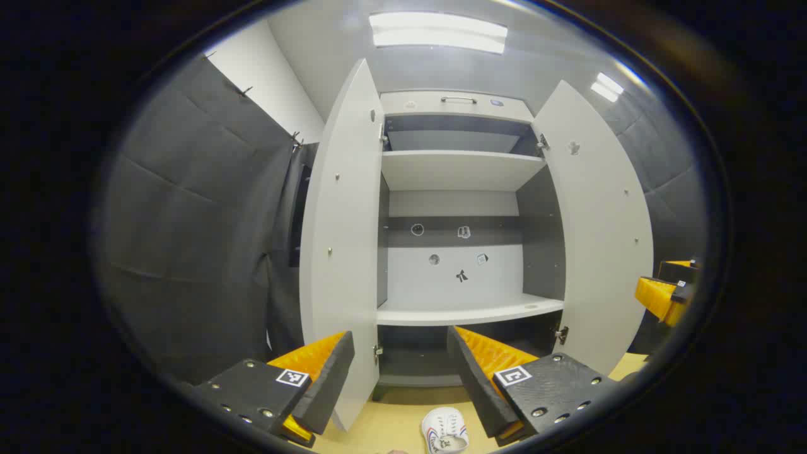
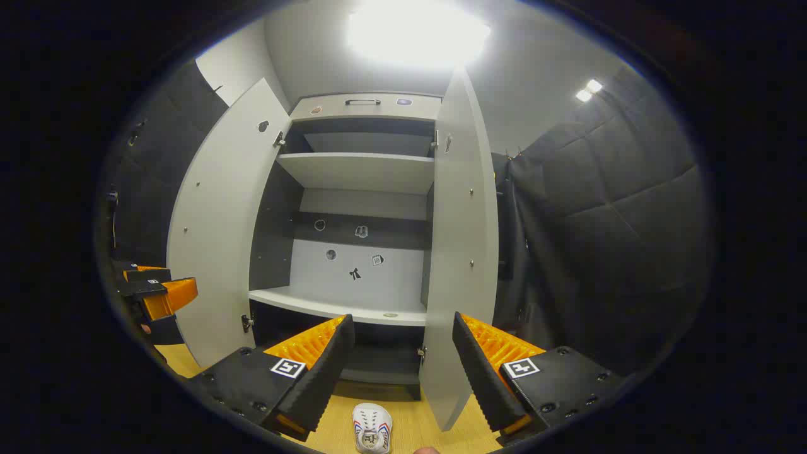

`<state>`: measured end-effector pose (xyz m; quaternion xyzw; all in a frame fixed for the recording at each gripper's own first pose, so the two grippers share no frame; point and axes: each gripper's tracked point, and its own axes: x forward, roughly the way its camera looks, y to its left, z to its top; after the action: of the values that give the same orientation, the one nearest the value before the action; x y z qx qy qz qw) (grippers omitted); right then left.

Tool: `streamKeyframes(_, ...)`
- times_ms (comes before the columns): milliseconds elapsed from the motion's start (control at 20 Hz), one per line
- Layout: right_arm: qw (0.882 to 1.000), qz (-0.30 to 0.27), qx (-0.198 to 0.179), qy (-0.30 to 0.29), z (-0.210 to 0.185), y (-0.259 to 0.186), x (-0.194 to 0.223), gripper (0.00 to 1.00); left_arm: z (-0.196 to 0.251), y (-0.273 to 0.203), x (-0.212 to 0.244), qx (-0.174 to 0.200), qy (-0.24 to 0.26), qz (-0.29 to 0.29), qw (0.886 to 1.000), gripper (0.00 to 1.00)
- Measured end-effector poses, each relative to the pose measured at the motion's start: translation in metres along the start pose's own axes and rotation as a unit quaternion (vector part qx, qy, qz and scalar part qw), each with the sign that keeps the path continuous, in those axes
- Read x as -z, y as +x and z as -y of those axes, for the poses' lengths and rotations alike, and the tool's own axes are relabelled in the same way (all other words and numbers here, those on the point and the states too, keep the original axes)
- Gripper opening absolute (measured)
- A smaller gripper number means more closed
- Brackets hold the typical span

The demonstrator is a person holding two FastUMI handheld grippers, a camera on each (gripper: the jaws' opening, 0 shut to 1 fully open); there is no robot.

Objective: Grab one shoe with the right hand and put it into the shoe cabinet, grab the other shoe with the left hand and put it into the shoe cabinet; then close the right door with the right hand and the left door with the left hand.

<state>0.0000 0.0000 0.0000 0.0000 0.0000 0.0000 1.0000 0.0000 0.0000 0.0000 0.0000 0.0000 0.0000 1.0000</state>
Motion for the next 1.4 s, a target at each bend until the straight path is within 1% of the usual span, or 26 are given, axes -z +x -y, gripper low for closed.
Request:
streamKeyframes(150,1.000,-0.002,-0.001,0.004,0.000,-0.001,0.001,0.98,0.002,0.002,-0.005,0.000,0.004,0.006,1.000,0.89)
streamKeyframes(200,1.000,-0.004,0.000,0.006,-0.001,-0.002,0.001,0.96,0.002,0.002,-0.006,-0.001,0.006,0.007,1.000,0.89)
streamKeyframes(250,1.000,-0.005,0.000,0.007,-0.001,-0.001,0.003,0.98,0.003,0.002,-0.007,-0.002,0.008,0.008,1.000,0.89)
streamKeyframes(400,1.000,-0.007,0.000,0.011,-0.003,-0.001,0.004,0.98,0.002,0.000,-0.007,-0.004,0.010,0.007,1.000,0.89)
streamKeyframes(450,1.000,-0.008,-0.001,0.012,-0.005,-0.002,0.004,0.98,0.001,-0.001,-0.007,-0.006,0.010,0.007,1.000,0.90)
streamKeyframes(500,1.000,-0.009,-0.002,0.012,-0.006,-0.002,0.005,0.98,0.000,-0.002,-0.008,-0.007,0.012,0.007,1.000,0.89)
streamKeyframes(750,1.000,-0.008,-0.006,0.016,-0.010,-0.002,0.005,0.98,-0.004,-0.004,-0.009,-0.009,0.019,0.007,1.000,0.89)
streamKeyframes(800,1.000,-0.009,-0.007,0.016,-0.011,-0.001,0.005,0.96,-0.005,-0.004,-0.010,-0.009,0.019,0.008,1.000,0.89)
streamKeyframes(950,1.000,-0.013,-0.013,0.014,-0.016,-0.001,0.009,0.98,-0.005,-0.006,-0.011,-0.008,0.023,0.009,1.000,0.90)
streamKeyframes(1150,0.998,-0.046,-0.030,0.024,-0.026,0.009,0.025,0.98,-0.005,-0.011,-0.013,-0.010,0.024,0.011,1.000,0.91)
streamKeyframes(1200,0.998,-0.049,-0.032,0.023,-0.027,0.013,0.029,0.98,-0.007,-0.011,-0.014,-0.011,0.025,0.011,1.000,0.89)
streamKeyframes(1300,0.998,-0.057,-0.036,0.014,-0.031,0.021,0.041,0.98,-0.010,-0.014,-0.015,-0.016,0.027,0.011,0.999,0.89)
streamKeyframes(1400,0.996,-0.076,-0.048,0.008,-0.038,0.028,0.057,0.98,-0.014,-0.017,-0.015,-0.024,0.031,0.011,0.999,0.89)
